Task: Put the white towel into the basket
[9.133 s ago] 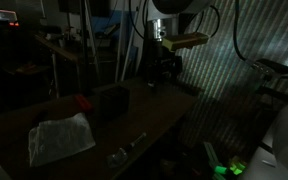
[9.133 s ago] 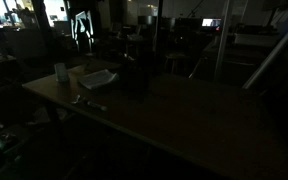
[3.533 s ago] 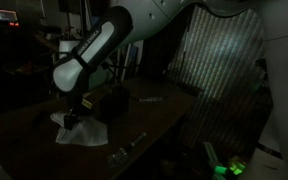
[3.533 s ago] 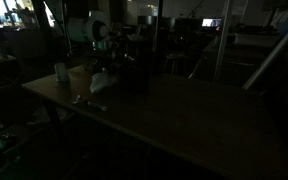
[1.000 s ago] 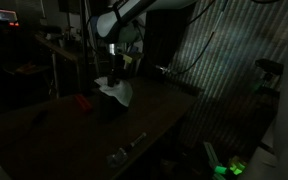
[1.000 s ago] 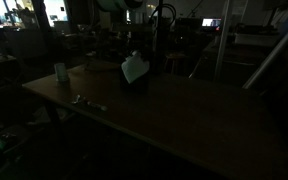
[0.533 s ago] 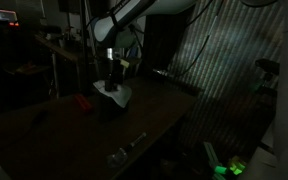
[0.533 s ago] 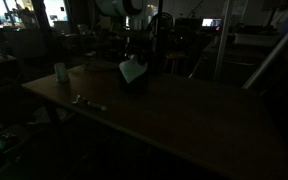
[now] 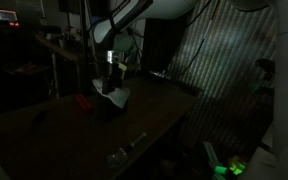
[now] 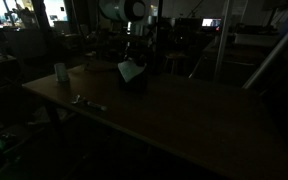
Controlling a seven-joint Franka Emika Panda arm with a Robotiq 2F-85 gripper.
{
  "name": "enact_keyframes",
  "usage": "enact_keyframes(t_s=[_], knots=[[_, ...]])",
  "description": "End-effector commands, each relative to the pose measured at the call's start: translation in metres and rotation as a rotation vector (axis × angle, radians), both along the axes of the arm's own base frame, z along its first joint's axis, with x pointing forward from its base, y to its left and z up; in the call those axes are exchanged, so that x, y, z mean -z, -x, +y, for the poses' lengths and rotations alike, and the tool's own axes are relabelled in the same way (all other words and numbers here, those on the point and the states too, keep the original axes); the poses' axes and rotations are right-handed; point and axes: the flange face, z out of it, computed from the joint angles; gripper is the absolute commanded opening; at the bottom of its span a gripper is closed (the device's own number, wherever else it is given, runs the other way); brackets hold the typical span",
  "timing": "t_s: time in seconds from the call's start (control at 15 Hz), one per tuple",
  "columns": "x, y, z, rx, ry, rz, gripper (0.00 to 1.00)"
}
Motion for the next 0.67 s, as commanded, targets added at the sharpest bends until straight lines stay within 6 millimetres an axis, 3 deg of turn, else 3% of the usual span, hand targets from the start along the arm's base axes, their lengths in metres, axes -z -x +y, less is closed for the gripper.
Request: enact_keyframes(t_s=[0.0,0.13,0.2,0.33,0.6], knots=[[0.012,-0.007,0.001,0.011,-0.047,0.017,0.00],[0.009,-0.006,-0.002,0.016,-0.040,0.012,0.01],[0.005,-0.006,-0.003,0.019,-0.029,0.007,0.26],[-0.003,-0.005,-0.007,0.021,-0.016,-0.010,0.30],[-0.030,-0.005,-0.013,0.026,0.007,-0.056,0.59]])
